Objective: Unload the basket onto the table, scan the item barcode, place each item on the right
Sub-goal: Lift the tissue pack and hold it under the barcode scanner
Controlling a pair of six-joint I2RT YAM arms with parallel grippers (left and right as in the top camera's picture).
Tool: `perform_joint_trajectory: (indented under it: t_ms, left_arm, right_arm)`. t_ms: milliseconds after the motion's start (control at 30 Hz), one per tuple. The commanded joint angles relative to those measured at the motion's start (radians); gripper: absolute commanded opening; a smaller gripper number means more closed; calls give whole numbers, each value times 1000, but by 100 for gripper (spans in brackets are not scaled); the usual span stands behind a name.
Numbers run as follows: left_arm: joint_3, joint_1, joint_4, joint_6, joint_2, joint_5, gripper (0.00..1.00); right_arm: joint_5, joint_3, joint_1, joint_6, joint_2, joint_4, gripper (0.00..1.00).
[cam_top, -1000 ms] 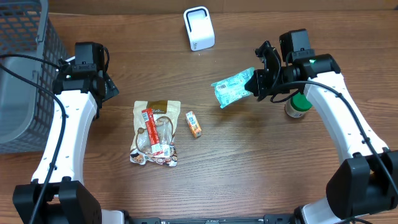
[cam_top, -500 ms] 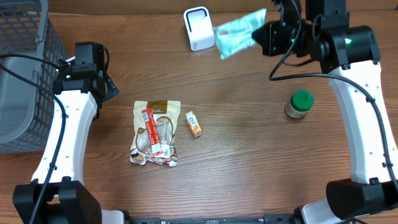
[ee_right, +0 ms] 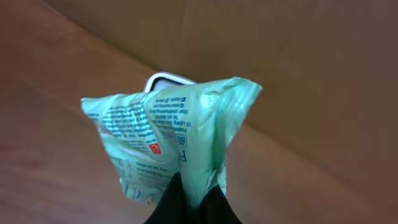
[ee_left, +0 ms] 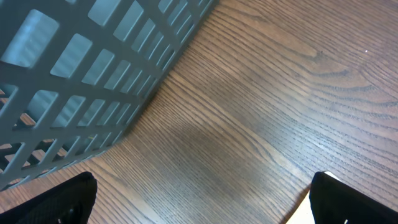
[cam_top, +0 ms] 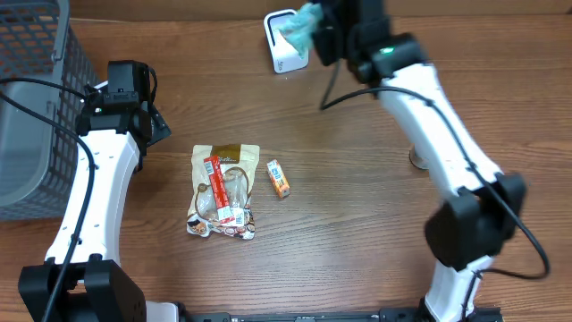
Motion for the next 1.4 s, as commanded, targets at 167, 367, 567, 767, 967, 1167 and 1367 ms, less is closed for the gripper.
perform_joint_trajectory:
  t_ms: [167,367,567,767,967,1167,1367]
  left_arm:
    - [16,-3,2,19,4,-13,100]
    - [16,-3,2,19,4,-13,100]
    - [16,-3,2,19,4,-13,100]
    - [16,-3,2,19,4,-13,100]
    - [16,-3,2,19,4,-13,100]
    - [16,-3,2,19,4,-13,100]
    - [16,-3,2,19,4,-13,99]
  right_arm:
    - [413,7,74,-241,169,318,3]
    - [564,7,84,-355,292,578,4]
    - [603,7,93,-376,367,753,4]
    - [597,7,113,-462,406,799,4]
    - [615,5,130,-494,455,798,4]
    - [601,5,171,-502,457,787,4]
    - [592,5,179,-471,457,674,4]
